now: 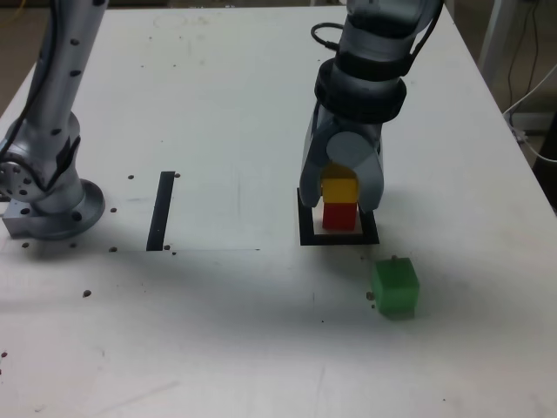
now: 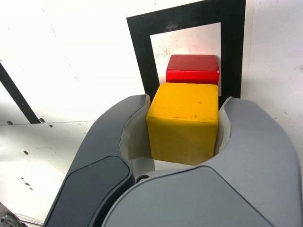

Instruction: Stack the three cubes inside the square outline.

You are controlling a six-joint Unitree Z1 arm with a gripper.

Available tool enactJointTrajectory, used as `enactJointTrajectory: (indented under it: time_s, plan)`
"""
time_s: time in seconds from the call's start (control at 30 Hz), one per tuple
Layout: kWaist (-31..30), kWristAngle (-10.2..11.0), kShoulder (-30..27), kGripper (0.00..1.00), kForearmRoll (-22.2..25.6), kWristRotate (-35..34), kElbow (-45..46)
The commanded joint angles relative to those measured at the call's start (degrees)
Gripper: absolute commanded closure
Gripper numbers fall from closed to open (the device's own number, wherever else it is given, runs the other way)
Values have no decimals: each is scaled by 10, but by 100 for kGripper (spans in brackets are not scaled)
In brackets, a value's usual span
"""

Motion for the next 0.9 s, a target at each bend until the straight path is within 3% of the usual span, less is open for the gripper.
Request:
enactJointTrajectory:
  time_s: [0.0, 0.47, 0.67, 0.77, 0.87]
  plan:
    - [0, 1, 4, 80, 2, 1, -2]
    - [0, 2, 14, 79, 1, 3, -9]
    - [2, 1, 20, 73, 2, 4, -9]
    - [4, 0, 22, 59, 3, 5, -6]
    - [5, -1, 25, 29, 2, 8, -6]
